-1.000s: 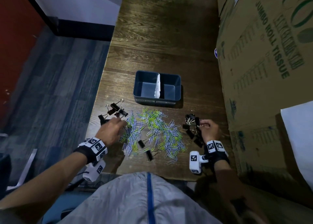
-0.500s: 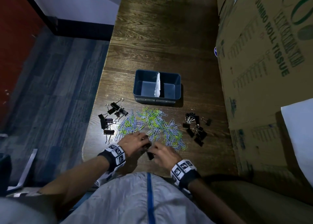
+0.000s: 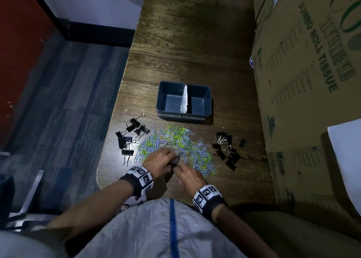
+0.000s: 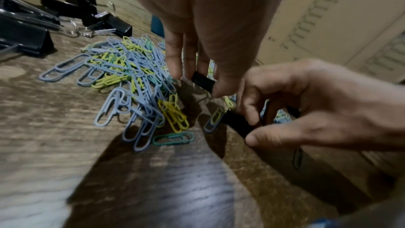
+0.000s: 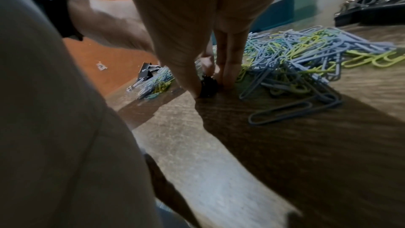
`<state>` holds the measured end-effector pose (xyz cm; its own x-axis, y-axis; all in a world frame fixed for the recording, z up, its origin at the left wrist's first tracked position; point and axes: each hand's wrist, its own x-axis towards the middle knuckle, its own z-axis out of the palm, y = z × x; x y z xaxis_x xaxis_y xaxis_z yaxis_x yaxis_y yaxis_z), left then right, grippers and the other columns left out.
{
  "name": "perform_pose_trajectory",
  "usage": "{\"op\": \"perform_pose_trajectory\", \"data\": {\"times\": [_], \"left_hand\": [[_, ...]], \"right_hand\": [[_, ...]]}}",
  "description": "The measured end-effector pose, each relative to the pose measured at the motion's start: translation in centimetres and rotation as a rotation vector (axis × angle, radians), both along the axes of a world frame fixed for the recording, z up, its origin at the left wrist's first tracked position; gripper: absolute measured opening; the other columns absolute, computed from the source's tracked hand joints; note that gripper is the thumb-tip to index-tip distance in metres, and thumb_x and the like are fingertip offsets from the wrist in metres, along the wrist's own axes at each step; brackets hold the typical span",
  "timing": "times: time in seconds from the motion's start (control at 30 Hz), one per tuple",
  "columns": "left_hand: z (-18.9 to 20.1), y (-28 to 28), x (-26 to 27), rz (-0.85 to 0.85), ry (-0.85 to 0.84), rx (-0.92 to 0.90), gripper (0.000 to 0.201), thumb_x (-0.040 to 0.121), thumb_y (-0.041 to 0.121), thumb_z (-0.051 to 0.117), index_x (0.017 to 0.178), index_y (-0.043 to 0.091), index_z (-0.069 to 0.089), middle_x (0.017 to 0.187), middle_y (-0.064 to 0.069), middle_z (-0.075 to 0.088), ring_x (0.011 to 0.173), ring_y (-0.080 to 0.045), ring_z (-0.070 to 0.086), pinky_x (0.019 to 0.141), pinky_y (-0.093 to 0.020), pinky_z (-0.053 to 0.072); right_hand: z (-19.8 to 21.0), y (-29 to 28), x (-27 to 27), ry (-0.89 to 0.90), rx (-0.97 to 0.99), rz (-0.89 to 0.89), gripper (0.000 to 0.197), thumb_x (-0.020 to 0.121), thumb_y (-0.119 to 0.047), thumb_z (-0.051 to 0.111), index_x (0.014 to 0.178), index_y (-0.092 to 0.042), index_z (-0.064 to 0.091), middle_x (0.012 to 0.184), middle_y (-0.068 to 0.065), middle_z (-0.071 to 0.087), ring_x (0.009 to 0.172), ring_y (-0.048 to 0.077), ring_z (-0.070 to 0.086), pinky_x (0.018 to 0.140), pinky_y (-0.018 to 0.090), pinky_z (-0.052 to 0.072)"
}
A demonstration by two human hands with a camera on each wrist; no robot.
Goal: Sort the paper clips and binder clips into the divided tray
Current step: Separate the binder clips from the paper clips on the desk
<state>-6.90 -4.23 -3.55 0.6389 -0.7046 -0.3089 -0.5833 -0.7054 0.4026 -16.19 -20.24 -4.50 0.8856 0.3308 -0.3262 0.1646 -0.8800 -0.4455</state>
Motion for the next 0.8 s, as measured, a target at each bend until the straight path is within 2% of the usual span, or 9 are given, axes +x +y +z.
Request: {"op": "perform_pose_trajectory", "data": {"times": [0.1,0.2,0.33,0.43,0.5,0.57,0.67,0.73,0.8], "left_hand": [[0.6,1.4,0.1,0.147,0.115,-0.164,0.04,0.081,0.025,0.07,0.117,0.026,0.052,0.116,0.005,0.054,0.101,-0.013,0.053,0.083,-0.026,0.048],[1.5,3.4,0.7,0.35,0.317,-0.321,0.04,0.078,0.016,0.074,0.112,0.029,0.056,0.112,0.012,0.056,0.101,-0.01,0.058,0.084,-0.026,0.054],[2.2,6.0,2.2,0.671,0.631,-0.497,0.043,0.075,0.001,0.075,0.107,0.026,0.063,0.105,0.0,0.063,0.091,-0.019,0.067,0.07,-0.033,0.06],[2.3,7.5,2.9,0.791,0.798,-0.615,0.03,0.082,-0.002,0.067,0.107,0.015,0.064,0.106,-0.009,0.065,0.094,-0.027,0.068,0.068,-0.039,0.059],[2.1,8.6,3.2,0.833,0.81,-0.63,0.022,0.086,0.001,0.064,0.106,0.01,0.064,0.108,-0.012,0.066,0.096,-0.029,0.068,0.067,-0.039,0.059],[2.1,9.5,3.3,0.841,0.8,-0.615,0.02,0.087,0.002,0.063,0.105,0.01,0.065,0.107,-0.015,0.065,0.094,-0.029,0.068,0.069,-0.041,0.059],[2.5,10.4,3.4,0.894,0.774,-0.607,0.024,0.085,-0.005,0.062,0.103,0.01,0.065,0.108,-0.018,0.062,0.092,-0.031,0.068,0.065,-0.037,0.06],[2.6,11.1,3.6,0.974,0.637,-0.54,0.027,0.081,-0.004,0.067,0.101,0.014,0.066,0.108,-0.012,0.061,0.09,-0.033,0.067,0.068,-0.042,0.06],[2.4,12.1,3.9,0.989,0.379,-0.303,0.025,0.077,0.008,0.075,0.095,0.021,0.064,0.104,-0.003,0.06,0.089,-0.027,0.064,0.075,-0.044,0.056]], "right_hand": [[-0.3,-0.4,0.2,0.026,0.092,-0.044,0.039,0.074,0.005,0.065,0.106,-0.013,0.05,0.107,0.009,0.056,0.089,0.027,0.057,0.068,0.029,0.041],[0.0,-1.2,0.5,0.065,0.192,-0.17,0.044,0.075,-0.002,0.072,0.105,-0.024,0.048,0.106,-0.002,0.059,0.092,0.015,0.057,0.075,0.025,0.05],[0.9,-2.6,0.8,0.212,0.375,-0.402,0.038,0.073,-0.007,0.075,0.088,-0.033,0.053,0.09,-0.012,0.061,0.079,0.003,0.059,0.067,0.019,0.051],[1.7,-3.9,1.9,0.253,0.563,-0.654,0.026,0.071,-0.014,0.081,0.084,-0.029,0.064,0.081,-0.005,0.067,0.068,0.007,0.059,0.065,0.03,0.053],[2.5,-5.1,2.6,0.247,0.639,-0.817,0.02,0.073,-0.02,0.082,0.085,-0.025,0.068,0.084,-0.002,0.07,0.075,0.014,0.065,0.071,0.034,0.054],[3.3,-6.6,3.2,0.204,0.708,-0.963,0.017,0.076,-0.014,0.079,0.088,-0.022,0.069,0.089,0.003,0.072,0.082,0.021,0.067,0.073,0.036,0.054],[4.6,-9.2,4.3,0.066,0.747,-1.174,0.019,0.079,-0.001,0.074,0.093,-0.013,0.067,0.093,0.008,0.07,0.083,0.02,0.069,0.071,0.026,0.055],[4.4,-10.9,5.0,-0.072,0.651,-1.235,0.026,0.077,0.005,0.073,0.089,-0.016,0.065,0.091,0.007,0.069,0.081,0.018,0.068,0.064,0.019,0.051],[3.6,-12.6,5.4,-0.183,0.483,-1.238,0.035,0.072,0.009,0.071,0.08,-0.025,0.063,0.088,0.004,0.069,0.085,0.025,0.068,0.07,0.026,0.052]]}}
